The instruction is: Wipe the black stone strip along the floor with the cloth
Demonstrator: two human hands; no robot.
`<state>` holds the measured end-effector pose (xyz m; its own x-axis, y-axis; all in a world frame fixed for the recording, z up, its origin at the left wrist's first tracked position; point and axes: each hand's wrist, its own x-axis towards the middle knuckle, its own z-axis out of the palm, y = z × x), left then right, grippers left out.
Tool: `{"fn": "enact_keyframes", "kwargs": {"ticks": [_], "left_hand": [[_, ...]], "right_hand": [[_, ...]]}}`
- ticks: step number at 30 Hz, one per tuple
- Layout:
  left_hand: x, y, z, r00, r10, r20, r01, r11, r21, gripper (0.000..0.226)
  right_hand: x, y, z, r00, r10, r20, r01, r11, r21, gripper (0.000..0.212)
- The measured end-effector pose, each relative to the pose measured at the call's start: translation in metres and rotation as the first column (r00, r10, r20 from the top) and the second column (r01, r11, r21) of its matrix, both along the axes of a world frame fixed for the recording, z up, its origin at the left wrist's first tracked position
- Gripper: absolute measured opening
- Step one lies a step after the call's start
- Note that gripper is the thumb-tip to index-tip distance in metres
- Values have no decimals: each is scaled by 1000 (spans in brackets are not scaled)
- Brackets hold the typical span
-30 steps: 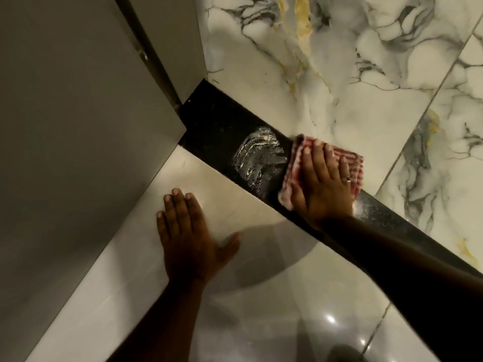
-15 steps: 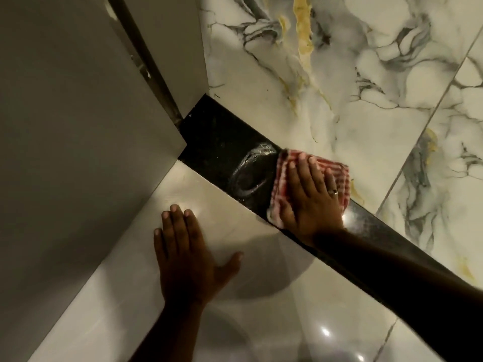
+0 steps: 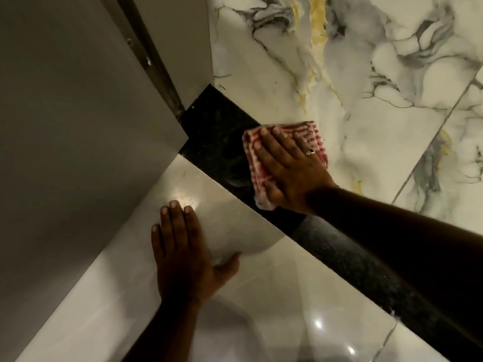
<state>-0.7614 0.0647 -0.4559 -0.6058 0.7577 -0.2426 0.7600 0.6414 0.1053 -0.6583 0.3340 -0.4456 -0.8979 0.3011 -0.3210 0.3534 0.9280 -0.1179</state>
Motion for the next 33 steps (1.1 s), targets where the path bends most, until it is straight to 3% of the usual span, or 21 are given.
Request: {"fn": "enact_keyframes", "kwargs": {"ticks": [4, 6, 8, 10, 12, 14, 16, 18, 21, 23, 26, 29, 31, 33], "left_hand": [[-2, -2, 0, 1000, -1, 12, 1, 1000, -17, 124], [-4, -2, 0, 1000, 3, 24, -2, 1000, -31, 123], [-4, -1, -2, 999, -8, 34, 9, 1000, -29, 123], [-3, -1, -3, 1000, -14, 26, 15, 999, -30, 124], [-3, -3, -4, 1000, -12, 15, 12, 1000, -6, 125], [-4, -4, -5, 1000, -9, 5, 9, 1000, -8, 126], [-4, -2, -3, 1000, -14, 20, 15, 999, -30, 126], [-3, 0, -1, 1000, -12, 27, 13, 999, -36, 126], [-2, 1, 1, 1000, -3, 18, 3, 999, -32, 125], [-1, 1, 0, 1000, -5, 13, 6, 1000, -28, 124], [-3, 0, -3, 1000, -11, 7, 11, 999, -43, 124], [-3, 0, -1, 1000, -11, 2, 11, 999, -37, 125], [-2, 0, -1, 1000, -11, -2, 11, 999, -30, 125], [-2, 0, -1, 1000, -12, -7, 12, 1000, -19, 125]], "right_hand": [[-67, -27, -7, 876, -480, -46, 478, 877, -43, 79], [-100, -35, -9, 854, -518, -56, 515, 855, -54, 81], [-115, -47, -7, 922, -382, -69, 382, 924, -15, 81], [-111, -58, -2, 993, -95, -67, 93, 995, -39, 83], [-84, -49, -2, 972, 231, -31, -232, 972, -34, 82], [-47, -19, -4, 919, 394, -2, -394, 919, 1, 84], [-11, 9, -6, 968, 250, -24, -250, 968, 17, 85], [3, 16, -5, 992, -121, -34, 121, 993, -16, 83], [-35, -17, -8, 819, -572, -51, 571, 820, -23, 82], [-74, -38, -10, 737, -674, -54, 672, 739, -53, 80], [-108, -57, -12, 843, -529, -100, 529, 848, -32, 79], [-97, -54, -7, 985, -126, -116, 121, 991, -48, 80], [-74, -41, -5, 986, 148, -72, -152, 987, -44, 80], [-53, -22, -7, 964, 263, -28, -264, 964, -19, 83]]}}
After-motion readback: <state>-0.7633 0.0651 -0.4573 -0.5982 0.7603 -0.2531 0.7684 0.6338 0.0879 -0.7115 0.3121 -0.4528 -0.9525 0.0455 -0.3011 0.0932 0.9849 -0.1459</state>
